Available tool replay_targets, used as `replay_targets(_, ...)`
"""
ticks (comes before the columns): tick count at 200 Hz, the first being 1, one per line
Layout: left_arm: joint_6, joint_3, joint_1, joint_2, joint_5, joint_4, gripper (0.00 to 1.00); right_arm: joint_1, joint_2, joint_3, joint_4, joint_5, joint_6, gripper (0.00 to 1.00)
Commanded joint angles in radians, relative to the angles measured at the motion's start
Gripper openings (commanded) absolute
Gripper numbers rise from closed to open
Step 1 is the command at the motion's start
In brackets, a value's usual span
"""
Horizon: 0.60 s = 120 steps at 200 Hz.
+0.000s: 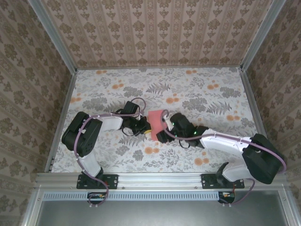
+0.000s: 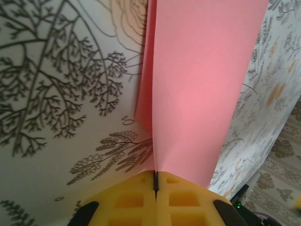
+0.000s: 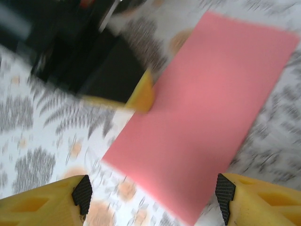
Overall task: Fold a paper plane with a square sheet of paper (fold left side to right side)
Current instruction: Third fold the triangle at the center of the table.
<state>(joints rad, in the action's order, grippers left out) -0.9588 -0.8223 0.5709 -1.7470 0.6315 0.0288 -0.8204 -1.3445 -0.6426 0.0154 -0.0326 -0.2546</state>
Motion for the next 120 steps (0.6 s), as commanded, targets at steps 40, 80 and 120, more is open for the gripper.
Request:
replay_targets(40,-0.035,0.017,0.007,0.023,0.04,-0.022,0.0,-0.196,-0.054,0.031,0.056,0.254,0.136,0.73)
replay_targets(80,-0.036,0.018,0.007,0.024,0.045,-0.023,0.0,-0.224,-0.215,-0.078,0.039,0.294,0.224,0.73)
replay_targets(120,-0.035,0.018,0.007,0.024,0.052,-0.023,0.0,-0.224,-0.298,-0.142,0.039,0.306,0.271,0.71)
